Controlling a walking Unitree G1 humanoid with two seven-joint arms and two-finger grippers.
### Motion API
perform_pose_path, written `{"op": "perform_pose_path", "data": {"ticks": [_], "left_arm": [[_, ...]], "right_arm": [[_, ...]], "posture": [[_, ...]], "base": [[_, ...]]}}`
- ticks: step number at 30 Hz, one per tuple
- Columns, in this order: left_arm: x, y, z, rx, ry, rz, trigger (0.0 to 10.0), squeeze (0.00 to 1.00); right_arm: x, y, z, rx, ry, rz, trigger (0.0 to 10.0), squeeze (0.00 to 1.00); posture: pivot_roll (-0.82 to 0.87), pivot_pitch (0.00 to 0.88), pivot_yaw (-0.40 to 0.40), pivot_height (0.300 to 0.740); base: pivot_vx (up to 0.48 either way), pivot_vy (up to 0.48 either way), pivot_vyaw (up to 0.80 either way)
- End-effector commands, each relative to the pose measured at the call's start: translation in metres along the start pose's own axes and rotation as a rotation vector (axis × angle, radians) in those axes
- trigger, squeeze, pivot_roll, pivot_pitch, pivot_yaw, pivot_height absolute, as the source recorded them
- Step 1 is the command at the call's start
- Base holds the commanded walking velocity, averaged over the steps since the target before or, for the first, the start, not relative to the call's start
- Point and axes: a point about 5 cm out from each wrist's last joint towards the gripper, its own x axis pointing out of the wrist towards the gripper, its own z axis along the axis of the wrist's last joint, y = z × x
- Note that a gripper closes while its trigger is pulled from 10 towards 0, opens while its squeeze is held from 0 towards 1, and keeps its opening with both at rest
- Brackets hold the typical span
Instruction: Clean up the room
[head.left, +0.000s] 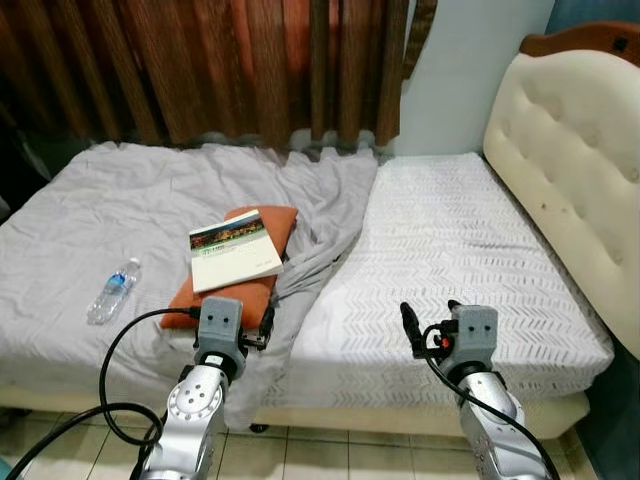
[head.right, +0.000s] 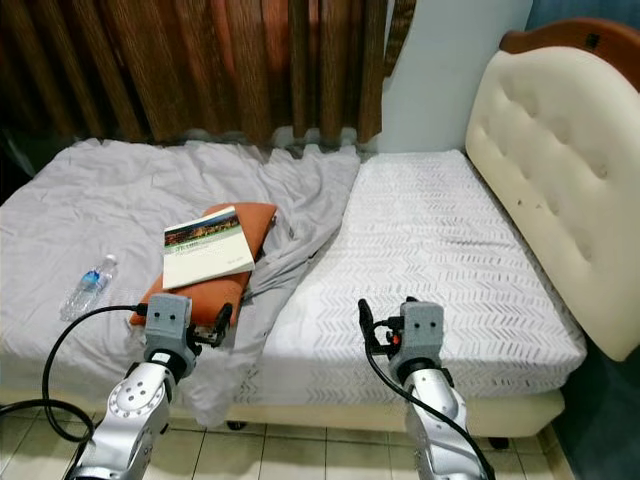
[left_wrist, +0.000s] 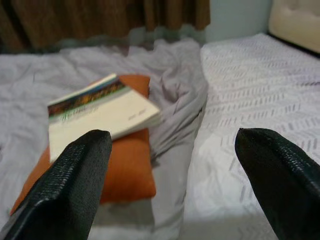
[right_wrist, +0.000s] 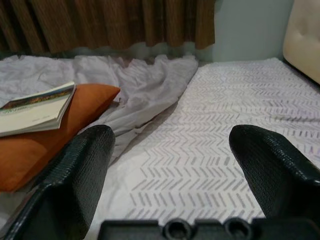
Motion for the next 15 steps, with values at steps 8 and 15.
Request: {"op": "perform_pose_path", "data": {"ticks": [8, 15], "left_arm": [[0.0008, 0.0024, 0.0007, -0.001, 0.004, 0.009, 10.0, 0.0], [0.0002, 0.0006, 0.0039, -0.016, -0.026, -0.006, 10.0, 0.0]], "right_arm": [[0.0005, 0.0043, 0.0009, -0.007, -0.013, 0.017, 10.0, 0.0], [0.0001, 0.0023, -0.0009, -0.002, -0.004, 0.012, 10.0, 0.0]], "posture": [[0.0, 0.0, 0.029, 0.74], [0.0, 0.0, 0.029, 0.74]], "base": [[0.227, 0.105, 0.0], [0.209, 0.16, 0.0]]}}
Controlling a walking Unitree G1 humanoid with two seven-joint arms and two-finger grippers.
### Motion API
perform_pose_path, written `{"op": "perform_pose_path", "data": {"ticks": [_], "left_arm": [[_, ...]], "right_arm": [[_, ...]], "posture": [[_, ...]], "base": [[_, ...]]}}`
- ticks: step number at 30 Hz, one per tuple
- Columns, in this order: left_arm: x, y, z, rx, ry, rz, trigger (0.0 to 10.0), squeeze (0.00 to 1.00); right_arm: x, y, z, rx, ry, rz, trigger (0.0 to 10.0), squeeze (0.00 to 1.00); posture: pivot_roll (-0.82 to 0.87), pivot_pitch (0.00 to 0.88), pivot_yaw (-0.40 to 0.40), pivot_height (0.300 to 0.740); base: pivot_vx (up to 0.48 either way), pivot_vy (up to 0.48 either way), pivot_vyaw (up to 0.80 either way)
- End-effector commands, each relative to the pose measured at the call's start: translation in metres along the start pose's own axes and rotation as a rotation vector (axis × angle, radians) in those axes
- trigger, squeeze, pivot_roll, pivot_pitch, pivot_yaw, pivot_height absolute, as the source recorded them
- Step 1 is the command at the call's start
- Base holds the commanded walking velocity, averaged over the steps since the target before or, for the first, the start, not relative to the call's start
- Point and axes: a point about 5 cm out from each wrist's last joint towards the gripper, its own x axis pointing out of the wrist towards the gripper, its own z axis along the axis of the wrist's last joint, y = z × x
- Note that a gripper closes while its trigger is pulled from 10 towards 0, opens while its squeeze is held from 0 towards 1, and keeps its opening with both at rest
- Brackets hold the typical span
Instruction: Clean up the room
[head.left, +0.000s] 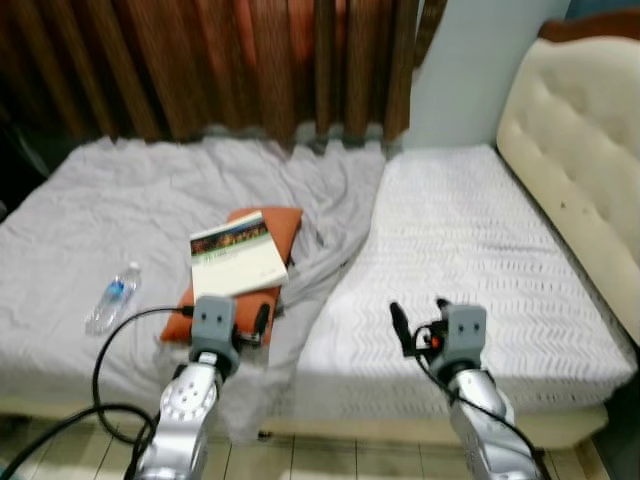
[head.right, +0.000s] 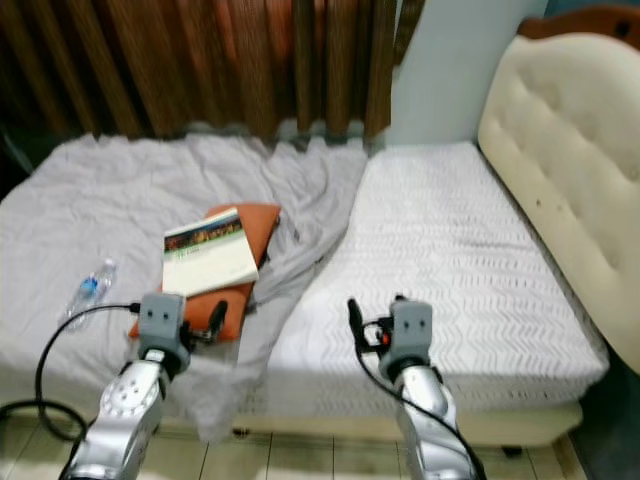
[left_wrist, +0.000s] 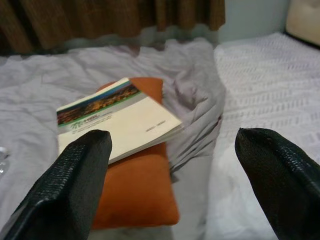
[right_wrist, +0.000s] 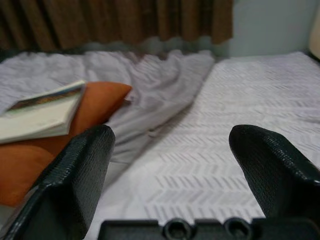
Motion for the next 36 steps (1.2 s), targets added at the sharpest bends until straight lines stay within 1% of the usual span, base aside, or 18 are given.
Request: {"op": "perform_pose_path", "data": {"ticks": [1, 3, 7, 24, 27, 33, 34, 36], "left_arm": [[-0.0006, -0.0026, -0.0001, -0.007, -0.001, -0.017, 10.0, 0.0], [-0.0005, -0.0029, -0.001, -0.012, 0.006, -0.017, 10.0, 0.0], [0.0, -0.0031, -0.0009, 0.004, 0.007, -0.021, 10.0, 0.0], [0.0, -0.0051, -0.0022, -0.011, 0.02, -0.045, 10.0, 0.0], [0.0001, -0.0052, -0.0024, -0.01, 0.021, -0.045, 10.0, 0.0], [0.0002, -0.0049, -0.0022, -0.01, 0.02, -0.038, 10.0, 0.0], [0.0, -0.0022, -0.0039, -0.003, 0.031, -0.015, 10.0, 0.0], [-0.0001, -0.0008, -0.004, 0.01, 0.03, -0.004, 10.0, 0.0]], "right_arm": [[-0.0009, -0.002, -0.0006, -0.001, 0.0, -0.005, 10.0, 0.0], [-0.0009, -0.0024, -0.0009, 0.0, 0.002, -0.006, 10.0, 0.0], [-0.0007, -0.0026, -0.001, 0.001, 0.004, -0.006, 10.0, 0.0], [-0.0006, -0.0033, -0.0014, 0.004, 0.007, -0.01, 10.0, 0.0], [-0.0004, -0.0028, -0.0018, -0.005, 0.013, -0.004, 10.0, 0.0], [0.0, -0.0028, -0.0031, -0.004, 0.024, -0.003, 10.0, 0.0], [-0.0002, -0.0028, -0.0027, -0.001, 0.017, -0.01, 10.0, 0.0], [-0.0002, -0.0026, -0.0024, -0.001, 0.014, -0.008, 10.0, 0.0]], "posture": [[0.0, 0.0, 0.029, 0.74], [0.0, 0.0, 0.029, 0.74], [0.0, 0.0, 0.029, 0.74], [0.0, 0.005, 0.03, 0.74], [0.0, 0.005, 0.03, 0.74], [0.0, 0.007, 0.029, 0.74], [0.0, 0.007, 0.029, 0.74], [0.0, 0.007, 0.029, 0.74]], "base": [[0.0, 0.461, 0.0], [0.0, 0.48, 0.0], [0.0, 0.48, 0.0], [0.0, 0.48, 0.0], [0.0, 0.48, -0.43], [0.0, 0.48, -0.78], [0.0, 0.48, -0.7], [0.0, 0.0, 0.0]]}}
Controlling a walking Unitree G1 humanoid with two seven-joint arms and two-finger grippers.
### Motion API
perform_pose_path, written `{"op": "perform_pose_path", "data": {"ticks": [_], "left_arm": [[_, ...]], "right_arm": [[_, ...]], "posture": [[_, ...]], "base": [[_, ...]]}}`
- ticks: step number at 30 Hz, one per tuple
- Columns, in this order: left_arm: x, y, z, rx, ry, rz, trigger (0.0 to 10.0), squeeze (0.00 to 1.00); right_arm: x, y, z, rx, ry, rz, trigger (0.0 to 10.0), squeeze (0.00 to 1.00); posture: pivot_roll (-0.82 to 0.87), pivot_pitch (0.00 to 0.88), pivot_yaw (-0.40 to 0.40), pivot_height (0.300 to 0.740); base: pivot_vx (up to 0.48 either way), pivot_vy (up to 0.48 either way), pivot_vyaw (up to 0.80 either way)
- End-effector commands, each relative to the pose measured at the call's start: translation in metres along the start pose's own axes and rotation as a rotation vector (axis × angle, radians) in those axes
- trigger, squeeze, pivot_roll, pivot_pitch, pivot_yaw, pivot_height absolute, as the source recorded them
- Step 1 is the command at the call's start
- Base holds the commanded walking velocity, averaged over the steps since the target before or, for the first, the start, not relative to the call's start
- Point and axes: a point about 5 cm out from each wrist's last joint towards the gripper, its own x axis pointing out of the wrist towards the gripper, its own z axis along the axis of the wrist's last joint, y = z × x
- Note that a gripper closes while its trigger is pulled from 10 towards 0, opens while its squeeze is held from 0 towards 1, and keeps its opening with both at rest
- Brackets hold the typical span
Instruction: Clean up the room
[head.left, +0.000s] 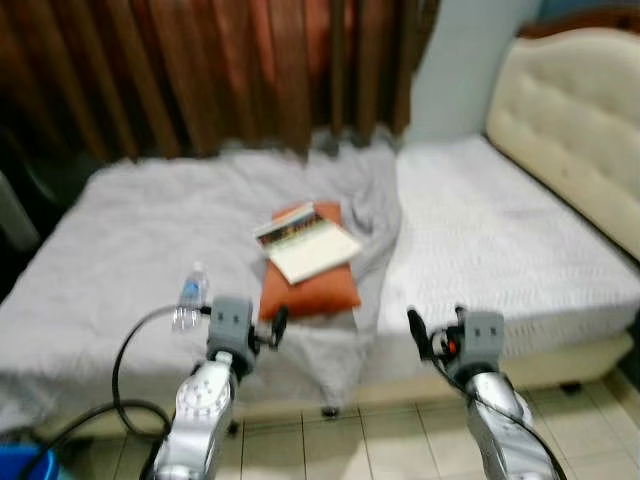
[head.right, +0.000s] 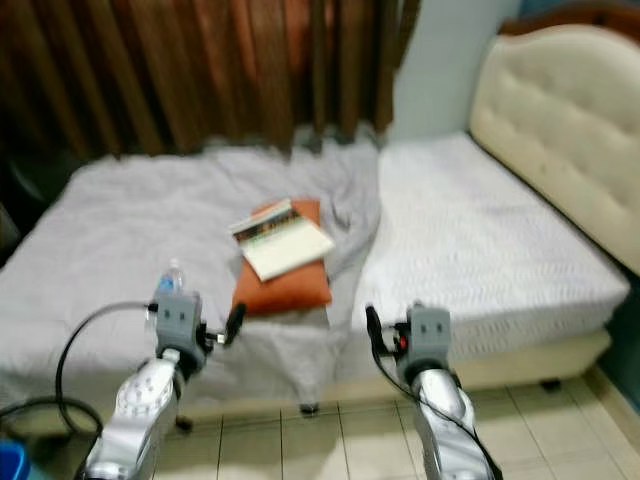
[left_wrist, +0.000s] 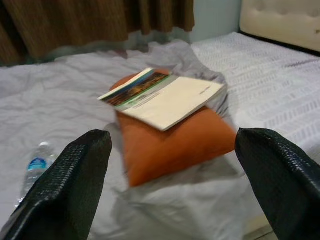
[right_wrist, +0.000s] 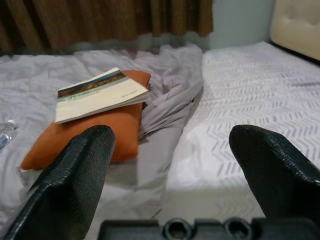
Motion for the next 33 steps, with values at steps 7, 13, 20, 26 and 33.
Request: {"op": "perform_pose_path", "data": {"ticks": [7, 13, 20, 26, 33], "left_arm": [[-0.0028, 0.0119, 0.0017, 0.016, -0.009, 0.048, 10.0, 0.0], [-0.0022, 0.0123, 0.0011, 0.03, -0.005, 0.051, 10.0, 0.0], [-0.0006, 0.0103, 0.0001, 0.037, 0.004, 0.041, 10.0, 0.0], [0.0031, 0.0076, 0.0028, 0.052, 0.0, 0.03, 10.0, 0.0], [0.0049, 0.0063, 0.0028, 0.051, 0.002, 0.027, 10.0, 0.0]], "right_arm": [[0.0041, 0.0091, 0.0045, 0.007, -0.021, 0.039, 10.0, 0.0], [0.0033, 0.0163, 0.0034, -0.008, -0.011, 0.086, 10.0, 0.0], [0.0029, 0.0149, 0.0014, 0.0, -0.001, 0.077, 10.0, 0.0], [0.003, 0.0147, 0.0021, 0.003, -0.006, 0.08, 10.0, 0.0], [0.0022, 0.0172, 0.0021, 0.006, -0.007, 0.1, 10.0, 0.0]], "posture": [[0.0, 0.003, 0.027, 0.74], [0.01, 0.002, 0.028, 0.74], [0.01, 0.002, 0.028, 0.74], [0.0, 0.0, 0.028, 0.74], [0.0, 0.004, 0.028, 0.74]], "base": [[0.163, 0.125, 0.0], [0.391, 0.278, 0.29], [0.416, 0.147, 0.25], [0.444, 0.0, 0.0], [0.456, 0.0, 0.07]]}}
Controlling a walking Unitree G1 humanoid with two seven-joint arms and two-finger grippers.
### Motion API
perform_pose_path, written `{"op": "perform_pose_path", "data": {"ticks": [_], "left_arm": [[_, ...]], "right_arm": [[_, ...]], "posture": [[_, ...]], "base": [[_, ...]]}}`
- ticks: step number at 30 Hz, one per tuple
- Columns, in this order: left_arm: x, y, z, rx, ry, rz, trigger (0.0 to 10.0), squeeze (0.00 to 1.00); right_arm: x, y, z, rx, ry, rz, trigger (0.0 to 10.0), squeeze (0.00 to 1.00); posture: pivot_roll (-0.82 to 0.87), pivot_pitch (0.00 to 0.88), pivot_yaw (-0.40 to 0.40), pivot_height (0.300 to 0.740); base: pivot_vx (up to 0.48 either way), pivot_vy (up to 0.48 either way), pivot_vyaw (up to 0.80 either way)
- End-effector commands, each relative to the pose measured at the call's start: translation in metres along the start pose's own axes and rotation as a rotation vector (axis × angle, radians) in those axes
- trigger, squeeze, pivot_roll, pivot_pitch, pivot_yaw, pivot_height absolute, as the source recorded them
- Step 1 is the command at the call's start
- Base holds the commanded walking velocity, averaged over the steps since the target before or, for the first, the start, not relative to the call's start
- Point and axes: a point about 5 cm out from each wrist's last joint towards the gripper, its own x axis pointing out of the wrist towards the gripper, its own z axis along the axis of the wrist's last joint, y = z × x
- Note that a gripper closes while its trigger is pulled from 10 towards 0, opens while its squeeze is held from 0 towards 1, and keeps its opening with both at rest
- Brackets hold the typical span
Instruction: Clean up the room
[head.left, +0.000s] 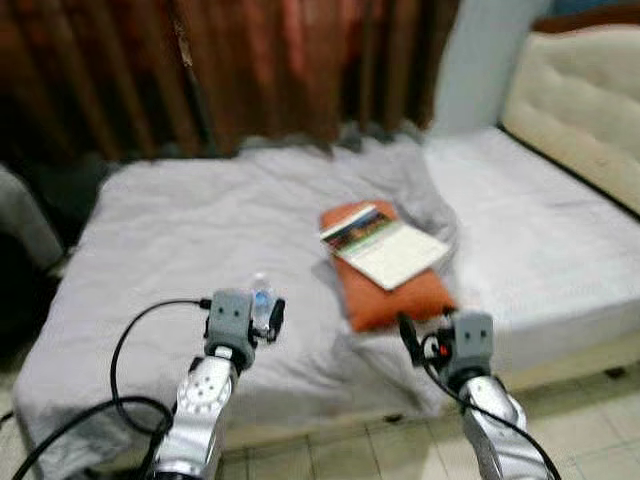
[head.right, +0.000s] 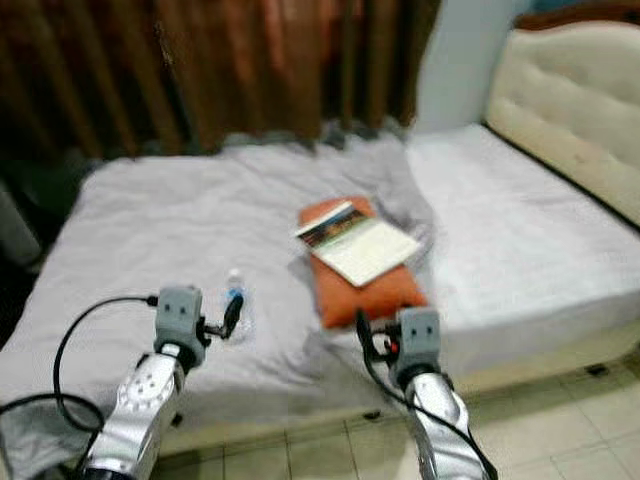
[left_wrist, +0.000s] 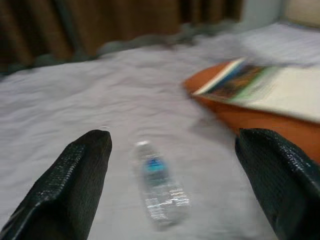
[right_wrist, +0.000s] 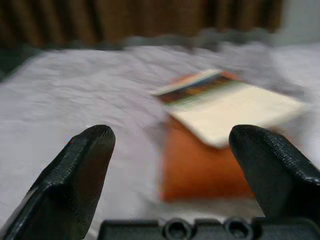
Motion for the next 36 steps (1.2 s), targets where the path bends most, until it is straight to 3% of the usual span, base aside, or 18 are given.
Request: {"op": "perform_pose_path", "data": {"ticks": [1, 4, 7, 11, 30, 36], "left_arm": [[0.003, -0.005, 0.002, -0.004, -0.002, -0.011, 10.0, 0.0], [0.004, -0.004, -0.001, 0.03, 0.022, 0.014, 10.0, 0.0], [0.004, -0.006, -0.001, -0.003, 0.015, 0.002, 10.0, 0.0], [0.005, -0.007, 0.001, 0.024, 0.002, 0.0, 10.0, 0.0], [0.008, -0.012, 0.002, 0.005, -0.012, -0.032, 10.0, 0.0], [0.01, -0.015, -0.003, -0.008, 0.03, -0.036, 10.0, 0.0]], "right_arm": [[-0.002, -0.007, 0.001, -0.004, 0.0, -0.009, 10.0, 0.0], [-0.003, -0.007, 0.002, -0.007, -0.001, -0.003, 10.0, 0.0], [-0.002, -0.008, 0.001, -0.007, 0.002, -0.01, 10.0, 0.0], [-0.002, -0.008, 0.004, -0.003, -0.011, -0.019, 10.0, 0.0], [-0.005, -0.014, 0.003, -0.001, -0.011, -0.037, 10.0, 0.0], [-0.009, -0.014, 0.0, -0.003, -0.005, -0.034, 10.0, 0.0]], "posture": [[0.0, 0.004, 0.028, 0.74], [0.0, 0.007, 0.029, 0.74], [0.0, 0.007, 0.029, 0.74], [-0.01, 0.016, 0.029, 0.74], [-0.02, 0.025, 0.035, 0.74], [-0.03, 0.03, 0.037, 0.74]], "base": [[0.461, 0.0, 0.64], [0.289, 0.0, 0.59], [0.0, 0.0, 0.56], [0.454, 0.0, 0.0], [0.454, 0.0, 0.0], [0.234, 0.0, 0.0]]}}
